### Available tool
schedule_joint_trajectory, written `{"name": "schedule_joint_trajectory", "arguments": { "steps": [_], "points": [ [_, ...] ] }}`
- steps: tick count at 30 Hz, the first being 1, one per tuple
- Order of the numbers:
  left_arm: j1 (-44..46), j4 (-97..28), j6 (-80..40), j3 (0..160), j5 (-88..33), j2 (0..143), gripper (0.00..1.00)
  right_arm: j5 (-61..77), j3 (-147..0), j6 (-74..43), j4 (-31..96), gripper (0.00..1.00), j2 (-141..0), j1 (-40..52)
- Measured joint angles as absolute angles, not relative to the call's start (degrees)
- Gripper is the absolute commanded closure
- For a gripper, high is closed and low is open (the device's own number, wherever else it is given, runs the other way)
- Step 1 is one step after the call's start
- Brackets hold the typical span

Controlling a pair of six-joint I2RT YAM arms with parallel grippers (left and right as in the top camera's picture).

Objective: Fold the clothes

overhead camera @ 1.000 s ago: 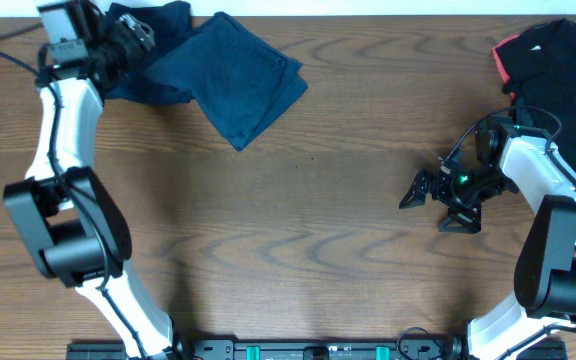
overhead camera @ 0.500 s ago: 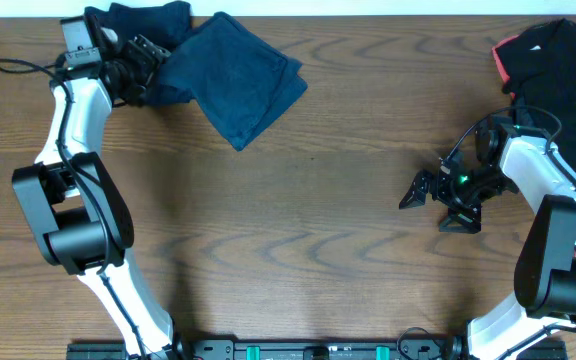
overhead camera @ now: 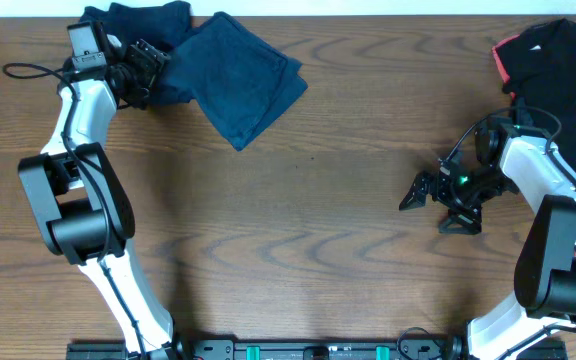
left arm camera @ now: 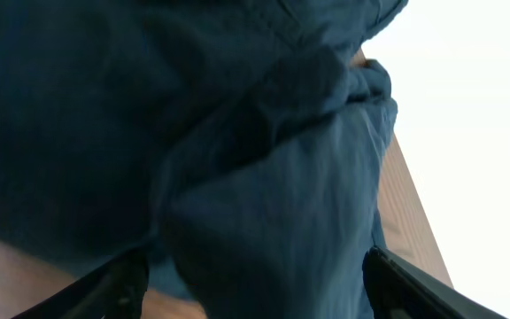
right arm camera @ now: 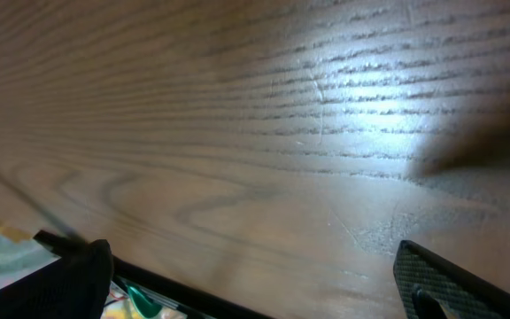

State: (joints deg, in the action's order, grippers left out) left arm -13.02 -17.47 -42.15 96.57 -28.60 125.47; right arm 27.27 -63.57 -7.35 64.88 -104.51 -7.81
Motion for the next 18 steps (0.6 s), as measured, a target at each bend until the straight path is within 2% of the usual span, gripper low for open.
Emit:
{"name": "schedule_joint_trajectory", "arguments": {
  "steps": [2, 10, 13, 17, 18],
  "points": [
    [-13.02, -16.03, -42.17, 96.57, -28.47, 125.80, 0.33, 27.27, -63.59, -7.33, 64.93, 0.01, -104.51, -7.81],
    [-12.53, -14.68, -42.22, 96.57, -28.12, 125.99, 0.41, 27.27, -63.57, -7.16, 64.97, 0.01, -104.51, -7.81],
    [-12.14, -14.06, -42.30, 96.57, -28.08, 126.65, 0.56, 27.27, -63.57, -7.14, 65.30, 0.01, -104.51, -7.81],
    [-11.64, -13.02, -42.39, 96.57, -27.88, 128.16, 0.86, 27.27, -63.57, -7.14, 65.43, 0.01, -104.51, -7.81],
    [-11.55, -12.80, -42.57, 96.57, -27.88, 128.42, 0.88, 27.27, -63.57, -7.14, 65.45, 0.01, -104.51, -7.81]
  ]
}}
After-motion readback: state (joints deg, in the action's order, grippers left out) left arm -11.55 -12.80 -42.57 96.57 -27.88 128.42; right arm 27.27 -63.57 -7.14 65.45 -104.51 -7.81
